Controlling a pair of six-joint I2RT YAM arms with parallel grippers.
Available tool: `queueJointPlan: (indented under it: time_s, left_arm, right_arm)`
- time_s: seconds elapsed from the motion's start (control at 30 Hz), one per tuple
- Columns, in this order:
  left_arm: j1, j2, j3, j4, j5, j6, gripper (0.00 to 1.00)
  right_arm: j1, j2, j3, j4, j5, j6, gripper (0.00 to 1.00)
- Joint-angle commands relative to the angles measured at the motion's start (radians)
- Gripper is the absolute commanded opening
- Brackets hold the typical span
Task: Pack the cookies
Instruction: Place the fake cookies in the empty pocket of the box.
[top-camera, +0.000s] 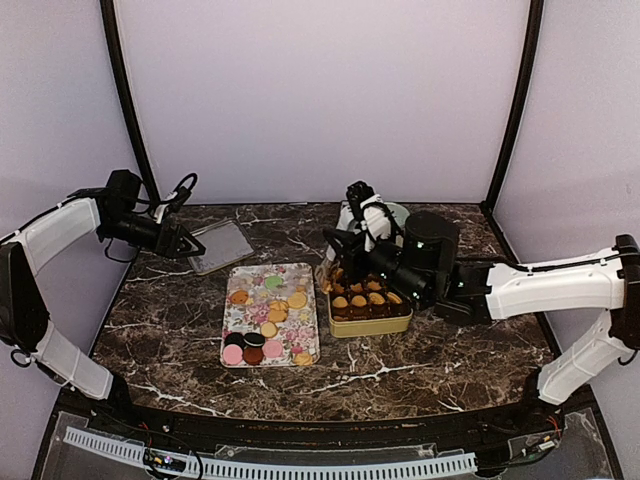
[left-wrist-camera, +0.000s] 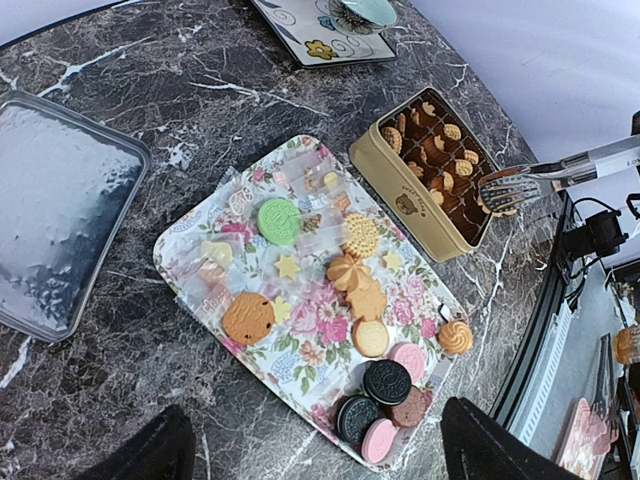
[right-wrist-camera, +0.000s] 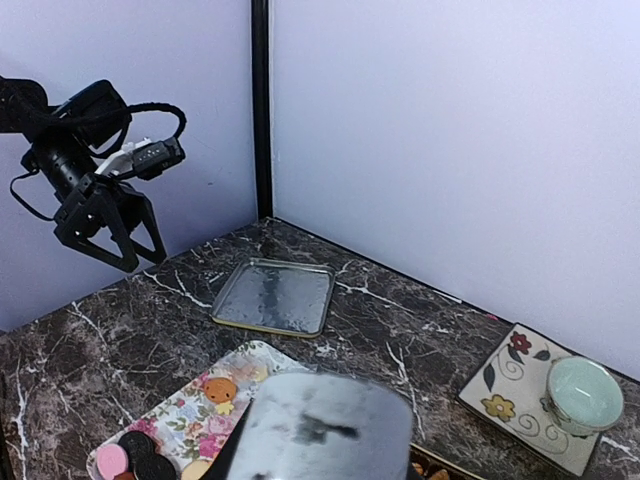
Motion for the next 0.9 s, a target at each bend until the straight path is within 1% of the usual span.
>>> queueJointPlan:
  time_s: [0.0, 0.17, 0.4, 0.7, 0.87]
  left_arm:
    - [0.006, -0.029, 0.011, -0.026, 0.01, 0.013, 0.87]
    - [0.006, -0.026, 0.009, -0.027, 0.012, 0.015, 0.88]
    - [0.007, -0.025, 0.015, -0.032, 0.012, 0.016, 0.87]
    - [0.007, -0.022, 0.011, -0.033, 0.006, 0.019, 0.87]
    - [0.007, -0.018, 0.012, -0.031, 0.006, 0.018, 0.88]
  right_arm:
    - [-0.014, -0.115, -0.089, -0.07, 0.079, -0.031, 0.06]
    - [-0.025, -0.17, -0.146, -0.106, 0.094, -0.029, 0.06]
    - [-0.03, -0.135, -0.159, -0.102, 0.087, -0.037, 0.04]
    - [-0.043, -0.106, -0.157, -0.096, 0.064, -0.093, 0.04]
    - [-0.049, -0.117, -0.159, -0.123, 0.03, -0.116, 0.06]
